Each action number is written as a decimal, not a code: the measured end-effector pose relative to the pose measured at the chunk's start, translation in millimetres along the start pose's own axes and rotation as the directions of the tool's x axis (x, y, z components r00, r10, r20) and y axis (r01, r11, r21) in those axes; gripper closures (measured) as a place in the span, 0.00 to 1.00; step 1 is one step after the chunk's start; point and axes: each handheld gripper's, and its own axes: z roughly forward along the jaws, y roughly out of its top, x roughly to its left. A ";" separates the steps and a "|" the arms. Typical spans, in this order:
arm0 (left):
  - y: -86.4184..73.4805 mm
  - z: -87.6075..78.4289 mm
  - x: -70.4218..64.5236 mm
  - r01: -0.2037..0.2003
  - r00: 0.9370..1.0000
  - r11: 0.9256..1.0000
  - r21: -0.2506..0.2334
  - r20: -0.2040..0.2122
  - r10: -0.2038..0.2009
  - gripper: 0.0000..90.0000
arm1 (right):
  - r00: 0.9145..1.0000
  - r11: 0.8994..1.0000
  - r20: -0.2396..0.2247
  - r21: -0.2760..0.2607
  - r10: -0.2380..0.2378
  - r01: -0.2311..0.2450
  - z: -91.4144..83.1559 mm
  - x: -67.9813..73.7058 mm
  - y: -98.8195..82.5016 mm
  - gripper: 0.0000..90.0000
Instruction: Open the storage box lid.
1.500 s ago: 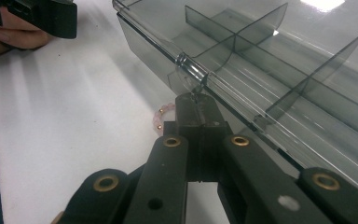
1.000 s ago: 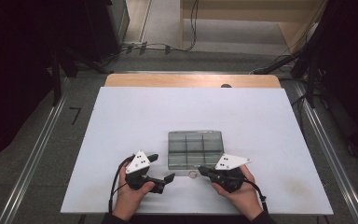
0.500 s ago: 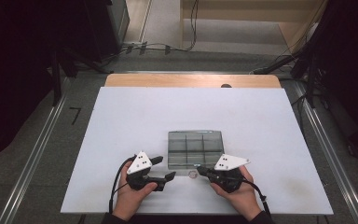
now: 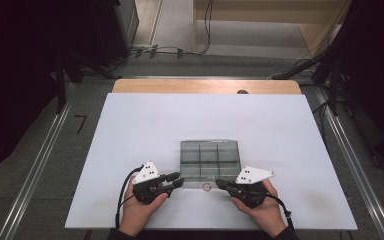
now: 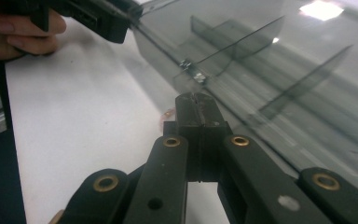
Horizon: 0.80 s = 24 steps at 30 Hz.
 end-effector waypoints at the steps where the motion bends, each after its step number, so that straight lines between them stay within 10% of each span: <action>1: 0.1 -0.1 0.5 0.002 1.000 1.000 0.001 0.002 -0.002 0.76 | 1.000 1.000 0.007 -0.006 -0.003 0.003 -3.1 -1.7 0.3 0.98; 15: -0.1 -14.2 18.7 0.058 0.998 0.998 -0.022 0.024 -0.057 0.89 | 0.988 0.992 0.115 -0.088 0.098 -0.088 -53.9 -54.1 -9.8 0.98; 24: 2.2 -2.6 19.8 0.073 0.997 0.997 0.031 -0.003 -0.073 0.98 | 0.986 0.993 0.120 -0.014 0.115 -0.114 -40.8 -68.0 -26.1 0.98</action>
